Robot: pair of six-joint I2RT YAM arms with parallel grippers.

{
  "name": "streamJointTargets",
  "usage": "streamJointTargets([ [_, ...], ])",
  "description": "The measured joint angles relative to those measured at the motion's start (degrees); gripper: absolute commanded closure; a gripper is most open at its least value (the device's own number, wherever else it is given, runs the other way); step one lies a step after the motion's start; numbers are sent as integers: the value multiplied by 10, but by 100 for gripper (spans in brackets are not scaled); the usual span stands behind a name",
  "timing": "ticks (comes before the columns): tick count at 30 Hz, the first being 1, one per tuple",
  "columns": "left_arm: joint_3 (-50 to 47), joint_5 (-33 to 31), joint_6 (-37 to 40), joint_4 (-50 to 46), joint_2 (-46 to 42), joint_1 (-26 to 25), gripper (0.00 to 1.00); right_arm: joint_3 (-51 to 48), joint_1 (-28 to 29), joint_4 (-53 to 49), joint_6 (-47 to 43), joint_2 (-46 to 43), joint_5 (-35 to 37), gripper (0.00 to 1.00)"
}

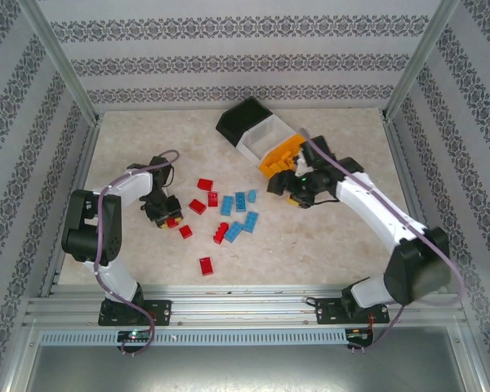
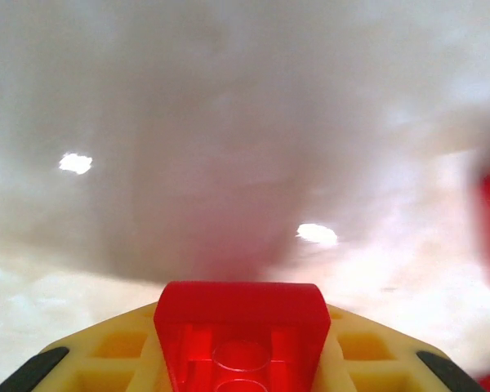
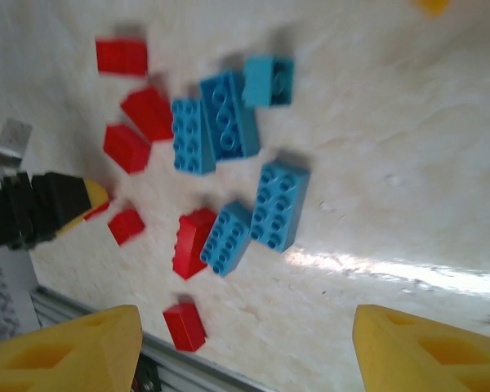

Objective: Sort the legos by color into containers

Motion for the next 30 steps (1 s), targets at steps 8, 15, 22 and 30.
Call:
streamJointTargets([
  [8, 131, 109, -90, 105, 8, -33, 76, -106, -91, 15, 31, -86, -9, 31],
  [15, 296, 193, -217, 249, 155, -94, 77, -155, -99, 19, 63, -141, -13, 31],
  [22, 436, 237, -339, 365, 321, -126, 76, -191, -99, 18, 91, -221, -12, 31],
  [30, 664, 250, -392, 365, 474, -130, 74, -225, -103, 7, 120, -290, -2, 32],
])
